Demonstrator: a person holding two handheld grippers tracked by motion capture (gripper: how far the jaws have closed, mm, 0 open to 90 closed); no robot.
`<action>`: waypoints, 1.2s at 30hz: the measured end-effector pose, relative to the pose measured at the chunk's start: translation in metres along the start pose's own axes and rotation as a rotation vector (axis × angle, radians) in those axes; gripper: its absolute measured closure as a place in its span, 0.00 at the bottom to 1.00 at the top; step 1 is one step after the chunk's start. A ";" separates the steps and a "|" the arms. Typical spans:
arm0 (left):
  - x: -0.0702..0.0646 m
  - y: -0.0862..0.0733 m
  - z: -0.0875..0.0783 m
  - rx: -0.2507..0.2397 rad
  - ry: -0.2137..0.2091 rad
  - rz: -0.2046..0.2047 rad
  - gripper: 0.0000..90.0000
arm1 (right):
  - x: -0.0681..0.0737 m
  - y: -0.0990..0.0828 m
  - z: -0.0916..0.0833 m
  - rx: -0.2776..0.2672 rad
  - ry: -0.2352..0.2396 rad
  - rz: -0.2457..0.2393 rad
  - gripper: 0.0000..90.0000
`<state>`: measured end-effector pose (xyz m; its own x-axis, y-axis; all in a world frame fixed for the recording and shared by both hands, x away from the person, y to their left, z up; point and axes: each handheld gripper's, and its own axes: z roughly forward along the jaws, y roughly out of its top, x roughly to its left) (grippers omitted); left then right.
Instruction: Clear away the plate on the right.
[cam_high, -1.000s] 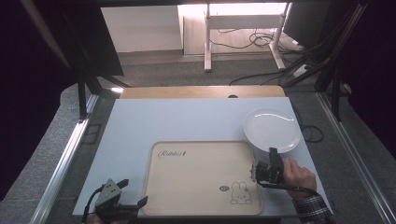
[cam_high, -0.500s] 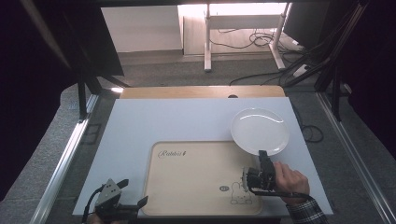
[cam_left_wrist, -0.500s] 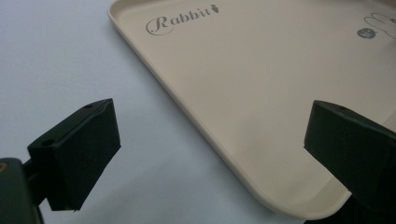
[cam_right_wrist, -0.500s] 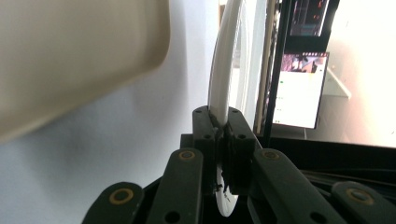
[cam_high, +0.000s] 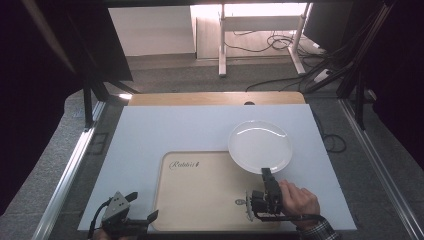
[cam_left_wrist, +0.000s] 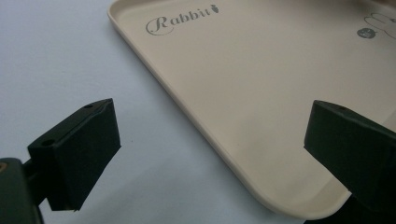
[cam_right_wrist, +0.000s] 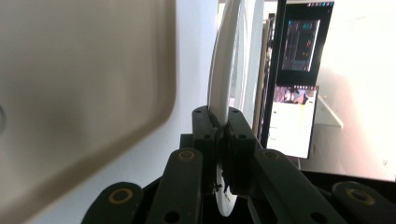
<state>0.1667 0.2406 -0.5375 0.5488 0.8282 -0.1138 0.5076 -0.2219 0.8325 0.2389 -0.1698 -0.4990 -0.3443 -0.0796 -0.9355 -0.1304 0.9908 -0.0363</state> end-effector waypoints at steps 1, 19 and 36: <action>0.000 0.000 0.000 0.000 0.000 0.000 0.03 | 0.000 0.000 0.000 0.000 0.000 0.000 0.95; 0.000 0.000 0.000 -0.002 0.000 0.001 0.03 | 0.015 0.034 -0.020 -0.102 0.005 -0.036 0.95; 0.000 0.000 0.000 -0.005 0.000 0.002 0.03 | 0.029 0.062 -0.034 -0.210 0.013 -0.063 0.94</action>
<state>0.1662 0.2405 -0.5376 0.5496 0.8278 -0.1125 0.5037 -0.2209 0.8352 0.1892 -0.1147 -0.5167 -0.3409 -0.1431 -0.9292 -0.3420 0.9395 -0.0192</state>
